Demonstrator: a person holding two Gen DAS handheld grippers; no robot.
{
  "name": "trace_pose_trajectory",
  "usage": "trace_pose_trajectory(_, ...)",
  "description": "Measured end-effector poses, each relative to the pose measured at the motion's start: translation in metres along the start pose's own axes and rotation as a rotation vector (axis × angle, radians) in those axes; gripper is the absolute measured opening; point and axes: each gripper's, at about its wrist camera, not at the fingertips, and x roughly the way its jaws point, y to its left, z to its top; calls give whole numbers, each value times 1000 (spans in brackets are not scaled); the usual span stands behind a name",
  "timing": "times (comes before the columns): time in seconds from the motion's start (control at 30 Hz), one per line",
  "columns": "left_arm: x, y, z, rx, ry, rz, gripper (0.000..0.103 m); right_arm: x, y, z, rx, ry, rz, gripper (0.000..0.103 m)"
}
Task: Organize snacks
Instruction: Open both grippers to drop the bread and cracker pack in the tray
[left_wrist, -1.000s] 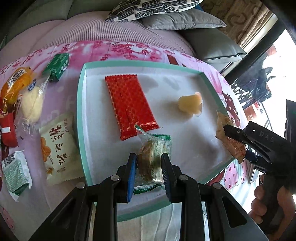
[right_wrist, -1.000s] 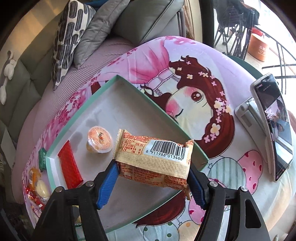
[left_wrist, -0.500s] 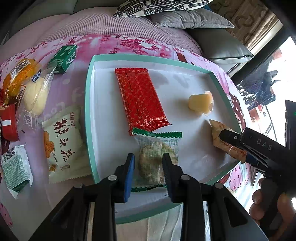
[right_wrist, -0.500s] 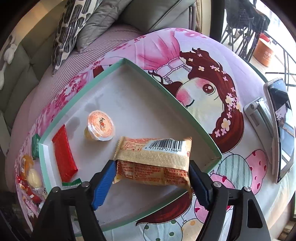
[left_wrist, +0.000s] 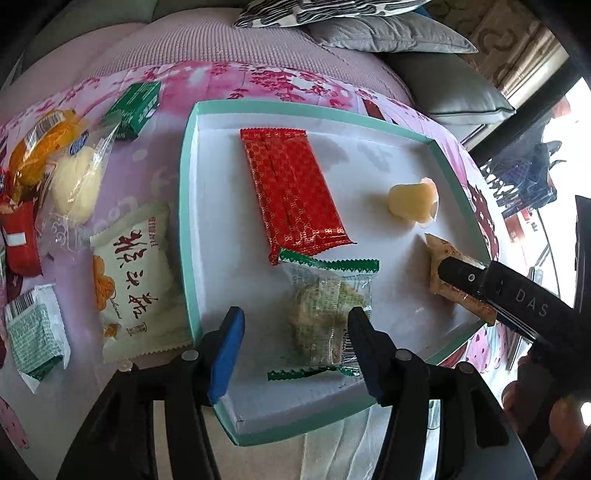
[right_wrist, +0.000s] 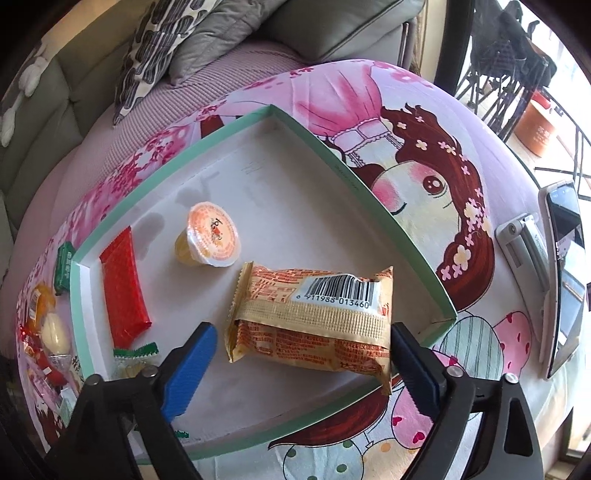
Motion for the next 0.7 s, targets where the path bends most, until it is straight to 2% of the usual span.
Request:
trace_pose_trajectory(0.23,-4,-8,1,31,-28,-31,82,0,5,-1,-16,-8,-4,103)
trace_pose_trajectory(0.37,-9,-11,2,54,-53,-12,90,-1,4,0,-17,-12,-3,103)
trace_pose_trajectory(0.47,-15,-6,4,42,-72,-2,90,-2,3,0,-14,-14,0,103)
trace_pose_trajectory(0.53,-22,-1,5,18,-113,7,90,-3,2,-1,-13,-16,-1,103)
trace_pose_trajectory(0.7,-43,13,10,-32,-222,111,91,-3,3,-1,-16,-15,-2,103)
